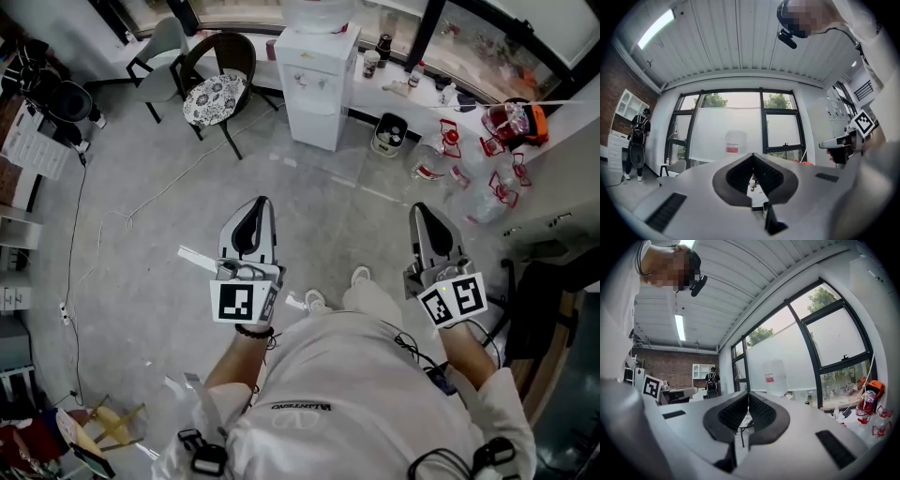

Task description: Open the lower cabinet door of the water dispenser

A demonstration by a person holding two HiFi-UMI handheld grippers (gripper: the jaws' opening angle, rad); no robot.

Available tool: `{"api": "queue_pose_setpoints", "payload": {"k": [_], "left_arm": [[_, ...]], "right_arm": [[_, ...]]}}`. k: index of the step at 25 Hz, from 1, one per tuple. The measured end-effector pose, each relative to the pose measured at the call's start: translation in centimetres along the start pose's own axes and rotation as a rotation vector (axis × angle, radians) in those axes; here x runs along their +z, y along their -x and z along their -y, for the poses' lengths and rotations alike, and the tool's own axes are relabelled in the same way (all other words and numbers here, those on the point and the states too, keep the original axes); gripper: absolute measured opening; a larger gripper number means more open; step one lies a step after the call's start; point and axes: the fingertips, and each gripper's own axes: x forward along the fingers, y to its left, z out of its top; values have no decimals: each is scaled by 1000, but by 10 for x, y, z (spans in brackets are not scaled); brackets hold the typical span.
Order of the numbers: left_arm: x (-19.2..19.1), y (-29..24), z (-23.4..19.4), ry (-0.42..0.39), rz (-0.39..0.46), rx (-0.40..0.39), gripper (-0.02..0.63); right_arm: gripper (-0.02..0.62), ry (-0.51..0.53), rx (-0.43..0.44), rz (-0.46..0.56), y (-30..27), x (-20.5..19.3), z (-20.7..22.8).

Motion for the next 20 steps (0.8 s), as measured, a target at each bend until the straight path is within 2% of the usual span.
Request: {"api": "queue_pose_setpoints", "payload": {"k": [9,15,20], "left_arm": [[-13,-35,0,-4,-8,-5,5],[-24,-85,-9,-9,-26,20,5],[-36,-143,-15,-12,-41,40,5]], "right_arm": [[17,5,30,-4,-30,-6,24],[17,-10,68,-10,-78,-9,56],[17,-19,94,-19,-124,-9,99]]}}
